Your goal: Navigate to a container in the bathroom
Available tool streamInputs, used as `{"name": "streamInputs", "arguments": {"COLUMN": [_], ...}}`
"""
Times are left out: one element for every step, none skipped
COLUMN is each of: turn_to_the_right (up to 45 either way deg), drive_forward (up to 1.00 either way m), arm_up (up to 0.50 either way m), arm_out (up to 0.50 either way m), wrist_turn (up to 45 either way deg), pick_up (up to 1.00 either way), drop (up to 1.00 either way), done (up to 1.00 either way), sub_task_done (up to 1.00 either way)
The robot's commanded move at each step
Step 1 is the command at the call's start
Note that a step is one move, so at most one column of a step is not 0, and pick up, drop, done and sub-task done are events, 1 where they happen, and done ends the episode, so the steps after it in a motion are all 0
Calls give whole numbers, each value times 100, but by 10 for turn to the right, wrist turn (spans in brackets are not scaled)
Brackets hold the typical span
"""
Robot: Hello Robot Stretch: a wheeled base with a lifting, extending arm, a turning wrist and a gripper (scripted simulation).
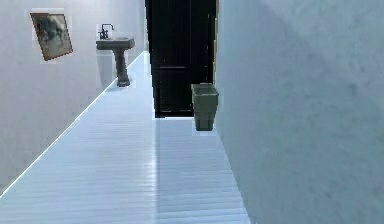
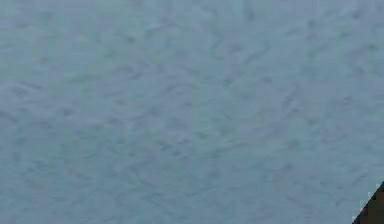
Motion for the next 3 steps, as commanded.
{"name": "streamInputs", "arguments": {"turn_to_the_right": [0, 0, 0], "drive_forward": [100, 45, 0], "arm_up": [0, 0, 0], "arm_out": [0, 0, 0], "wrist_turn": [0, 0, 0], "pick_up": [0, 0, 0], "drop": [0, 0, 0], "done": [0, 0, 100], "sub_task_done": [0, 0, 0]}}
